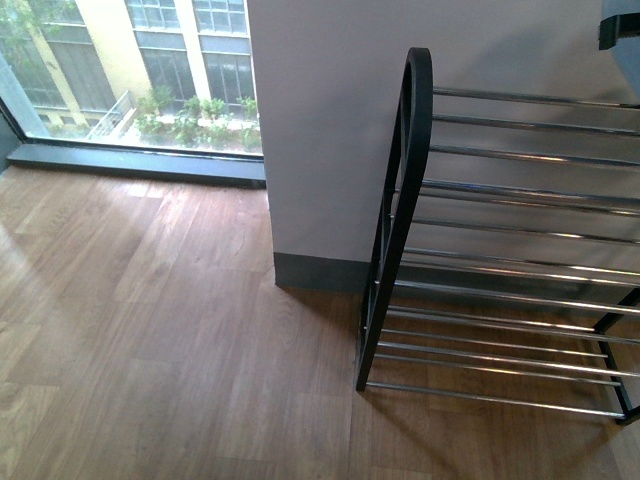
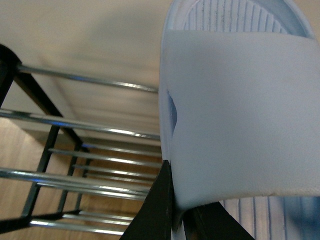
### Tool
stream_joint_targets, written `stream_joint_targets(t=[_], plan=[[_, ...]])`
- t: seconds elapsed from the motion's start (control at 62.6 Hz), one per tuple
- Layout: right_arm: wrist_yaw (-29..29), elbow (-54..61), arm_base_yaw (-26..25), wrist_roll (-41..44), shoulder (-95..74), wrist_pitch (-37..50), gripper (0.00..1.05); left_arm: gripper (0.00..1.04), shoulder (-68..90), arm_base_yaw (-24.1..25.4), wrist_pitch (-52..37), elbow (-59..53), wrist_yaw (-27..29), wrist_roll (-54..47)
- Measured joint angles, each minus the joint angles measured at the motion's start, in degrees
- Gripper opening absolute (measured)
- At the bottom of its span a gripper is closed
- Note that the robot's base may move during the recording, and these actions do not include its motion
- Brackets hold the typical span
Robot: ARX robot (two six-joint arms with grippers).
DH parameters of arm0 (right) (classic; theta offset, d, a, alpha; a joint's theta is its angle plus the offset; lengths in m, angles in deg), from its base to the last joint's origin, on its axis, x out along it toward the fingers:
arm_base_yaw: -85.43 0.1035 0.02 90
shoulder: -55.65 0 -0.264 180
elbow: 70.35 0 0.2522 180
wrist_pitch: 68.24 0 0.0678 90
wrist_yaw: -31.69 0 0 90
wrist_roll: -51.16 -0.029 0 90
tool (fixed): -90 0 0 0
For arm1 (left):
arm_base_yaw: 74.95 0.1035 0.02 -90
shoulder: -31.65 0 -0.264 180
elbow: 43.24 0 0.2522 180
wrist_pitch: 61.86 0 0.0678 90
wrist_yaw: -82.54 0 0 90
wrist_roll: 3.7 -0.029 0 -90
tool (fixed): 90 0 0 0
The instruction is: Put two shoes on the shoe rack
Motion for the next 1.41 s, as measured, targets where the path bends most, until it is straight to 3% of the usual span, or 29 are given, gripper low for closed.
stream_joint_targets(t=[0.288, 0.831, 0.975, 1.199, 1.407], plan=[[-2.3, -4.1, -0.6, -8.4, -7.1, -1.6, 0.02, 0.02, 0.0, 0.0, 0.0, 0.0, 0.0, 0.0], [2.0, -6.3, -1.4, 2.6, -13.8, 3.1, 0.02, 0.02, 0.0, 0.0, 0.0, 0.0, 0.0, 0.0], [-4.0, -7.0, -3.3, 0.6, -12.1, -2.9, 0.23, 0.02, 0.0, 0.0, 0.0, 0.0, 0.0, 0.0], [-19.9, -11.5, -9.9, -8.1, -3.7, -23.3, 0.60, 0.02, 0.0, 0.0, 0.0, 0.0, 0.0, 0.0], [-25.5, -13.3, -15.0, -7.3, 8.0, -30.0, 0.91, 0.02, 0.0, 0.0, 0.0, 0.0, 0.0, 0.0]])
